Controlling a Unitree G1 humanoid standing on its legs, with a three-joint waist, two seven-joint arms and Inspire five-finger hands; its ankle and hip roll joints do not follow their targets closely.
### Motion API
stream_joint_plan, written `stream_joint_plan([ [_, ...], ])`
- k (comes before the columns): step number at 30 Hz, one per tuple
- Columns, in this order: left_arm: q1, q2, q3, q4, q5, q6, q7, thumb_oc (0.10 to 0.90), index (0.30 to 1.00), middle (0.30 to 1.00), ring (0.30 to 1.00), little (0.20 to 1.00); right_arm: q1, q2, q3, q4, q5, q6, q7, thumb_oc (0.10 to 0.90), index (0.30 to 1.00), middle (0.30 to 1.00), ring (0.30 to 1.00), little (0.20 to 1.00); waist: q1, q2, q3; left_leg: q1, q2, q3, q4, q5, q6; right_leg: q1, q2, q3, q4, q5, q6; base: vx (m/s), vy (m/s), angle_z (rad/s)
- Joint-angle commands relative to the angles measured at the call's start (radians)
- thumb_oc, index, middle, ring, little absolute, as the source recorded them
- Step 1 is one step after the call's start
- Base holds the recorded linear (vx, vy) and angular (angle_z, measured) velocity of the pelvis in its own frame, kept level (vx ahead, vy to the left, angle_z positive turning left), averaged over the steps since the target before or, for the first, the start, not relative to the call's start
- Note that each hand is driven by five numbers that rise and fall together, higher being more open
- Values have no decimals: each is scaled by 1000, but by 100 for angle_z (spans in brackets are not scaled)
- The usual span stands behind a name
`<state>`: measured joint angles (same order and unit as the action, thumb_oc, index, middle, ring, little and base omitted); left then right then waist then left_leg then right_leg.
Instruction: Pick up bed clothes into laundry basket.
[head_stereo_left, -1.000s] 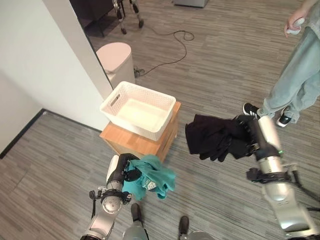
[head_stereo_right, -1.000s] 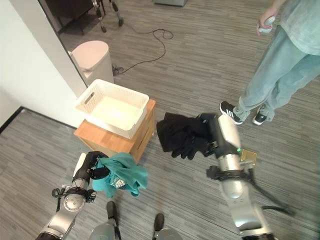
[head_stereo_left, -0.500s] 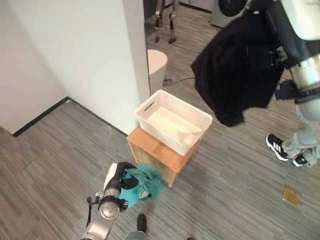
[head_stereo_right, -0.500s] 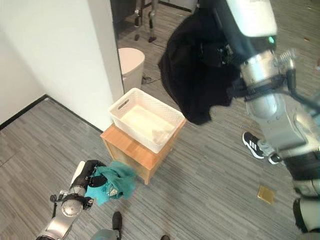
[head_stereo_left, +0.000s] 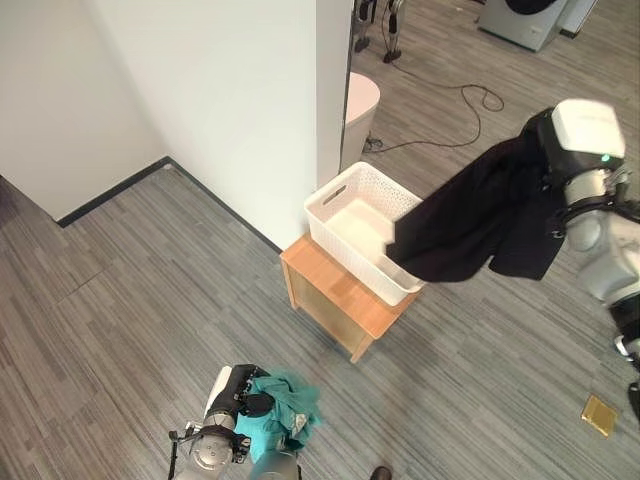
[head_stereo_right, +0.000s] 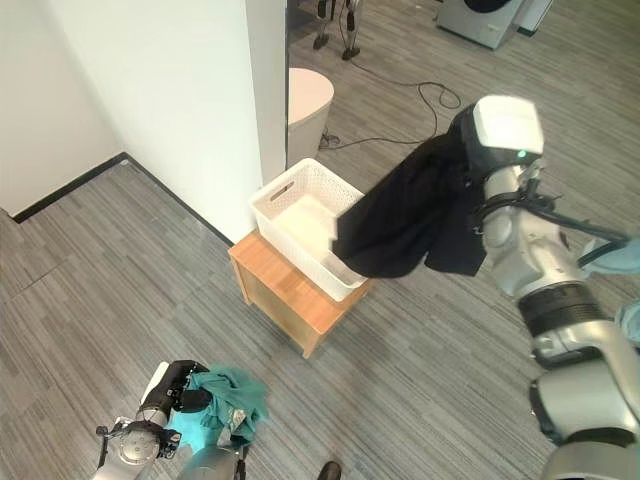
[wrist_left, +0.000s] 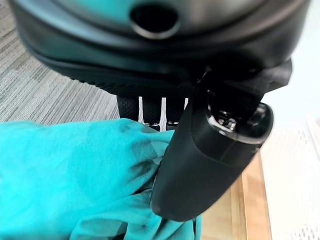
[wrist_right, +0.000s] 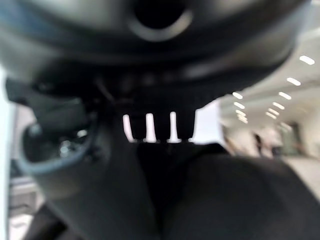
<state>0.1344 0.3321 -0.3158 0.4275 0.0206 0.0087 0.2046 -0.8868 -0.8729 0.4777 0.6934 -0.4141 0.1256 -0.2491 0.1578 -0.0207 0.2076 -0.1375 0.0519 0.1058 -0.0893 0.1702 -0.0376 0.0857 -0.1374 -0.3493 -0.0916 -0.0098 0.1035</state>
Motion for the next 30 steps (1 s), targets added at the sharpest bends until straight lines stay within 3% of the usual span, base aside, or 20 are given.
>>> stream_joint_plan([
  [1,-86,0,-58,-40,-17,-90,-6,400,300,300,300,300,-266,-61,60,7,-28,-27,-96,400,300,300,300,300,60,-12,3,41,84,55,2,-96,-86,21,-93,2,4,-33,90,0,0,0],
  [8,-86,0,-58,-40,-17,-90,-6,400,300,300,300,300,-266,-61,60,7,-28,-28,-96,400,300,300,300,300,60,-12,3,41,84,55,2,-96,-86,21,-93,2,4,-33,90,14,1,3],
  [9,-104,0,-52,66,-9,-88,21,400,300,300,300,300,-336,-101,38,-19,16,-33,-159,400,300,300,300,300,117,-50,19,-10,62,3,2,-94,-90,20,-104,-52,4,-28,103,117,7,4],
  [14,-127,10,-43,116,-5,-91,39,400,300,300,300,300,-400,-144,47,6,28,-24,-185,400,300,300,300,300,138,-79,13,-23,44,-20,2,-101,-87,29,-115,-81,4,-16,112,68,5,51],
  [17,-131,10,-45,119,-4,-90,42,400,300,300,300,300,-424,-147,55,11,33,-23,-190,400,300,300,300,300,139,-83,14,-22,41,-22,2,-104,-86,31,-119,-84,4,-14,115,15,12,21],
  [23,-160,14,-47,143,-14,-91,50,400,300,300,300,300,-495,-169,108,30,54,-19,-186,400,300,300,300,300,145,-116,13,-25,31,-24,2,-117,-80,33,-135,-89,4,3,124,36,13,12],
  [30,-179,8,-59,136,-23,-88,57,400,300,300,300,300,-514,-125,136,72,46,2,-173,400,300,300,300,300,133,-112,28,-35,26,-18,2,-120,-75,20,-146,-85,4,15,126,-3,3,-1],
])
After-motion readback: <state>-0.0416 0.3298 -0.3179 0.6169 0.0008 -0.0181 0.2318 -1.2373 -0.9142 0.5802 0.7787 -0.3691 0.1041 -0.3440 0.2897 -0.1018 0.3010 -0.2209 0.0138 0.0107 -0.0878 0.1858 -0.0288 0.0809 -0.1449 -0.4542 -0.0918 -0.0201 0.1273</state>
